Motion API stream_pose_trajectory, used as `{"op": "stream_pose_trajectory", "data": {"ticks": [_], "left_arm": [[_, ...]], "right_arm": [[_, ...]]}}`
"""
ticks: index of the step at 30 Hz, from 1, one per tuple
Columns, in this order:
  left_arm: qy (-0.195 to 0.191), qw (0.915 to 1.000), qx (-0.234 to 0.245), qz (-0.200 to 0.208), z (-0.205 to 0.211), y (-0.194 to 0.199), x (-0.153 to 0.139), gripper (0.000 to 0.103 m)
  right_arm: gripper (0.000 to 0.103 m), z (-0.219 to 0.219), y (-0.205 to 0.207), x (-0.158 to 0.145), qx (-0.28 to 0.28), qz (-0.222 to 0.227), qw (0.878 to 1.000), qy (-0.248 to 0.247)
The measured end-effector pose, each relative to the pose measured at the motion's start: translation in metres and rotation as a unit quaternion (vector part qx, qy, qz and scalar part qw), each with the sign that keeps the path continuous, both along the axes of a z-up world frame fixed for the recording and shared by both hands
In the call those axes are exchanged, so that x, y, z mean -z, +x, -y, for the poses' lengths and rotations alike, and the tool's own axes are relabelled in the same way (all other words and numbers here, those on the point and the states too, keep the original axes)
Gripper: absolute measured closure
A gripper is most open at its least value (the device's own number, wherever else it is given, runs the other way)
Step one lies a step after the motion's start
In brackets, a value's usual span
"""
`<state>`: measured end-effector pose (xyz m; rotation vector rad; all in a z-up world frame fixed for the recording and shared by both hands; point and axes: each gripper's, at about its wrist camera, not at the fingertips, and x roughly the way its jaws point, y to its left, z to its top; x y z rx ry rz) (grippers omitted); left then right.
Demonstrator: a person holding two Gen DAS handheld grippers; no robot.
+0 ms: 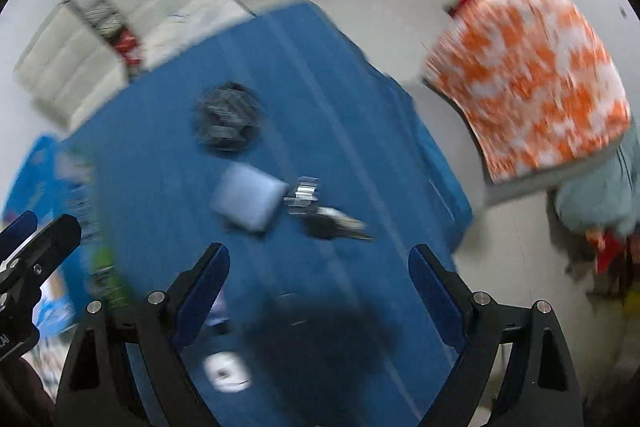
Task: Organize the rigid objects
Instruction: 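Grasp the grey charger with the left tool while the right tool grasps the black Blank.ME tin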
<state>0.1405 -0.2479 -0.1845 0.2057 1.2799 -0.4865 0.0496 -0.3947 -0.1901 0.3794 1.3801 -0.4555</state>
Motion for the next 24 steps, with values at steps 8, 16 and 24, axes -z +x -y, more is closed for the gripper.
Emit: {"op": "stream_pose_trajectory", "data": {"ticks": [8, 16, 24], "left_arm": [[0.033, 0.9914, 0.082, -0.097, 0.093, 0.003, 0.096, 0.0], [0.029, 0.9914, 0.069, -0.108, 0.087, 0.01, 0.112, 0.042], [0.016, 0.9919, -0.097, -0.08, -0.005, 0.076, 0.093, 0.045]], "right_arm": [[0.01, 0.062, -0.016, 0.069, 0.03, -0.054, 0.998, -0.001], [0.01, 0.079, -0.014, 0.083, 0.033, -0.062, 0.997, 0.015], [0.01, 0.035, 0.068, 0.066, -0.026, 0.001, 0.998, 0.056]]}}
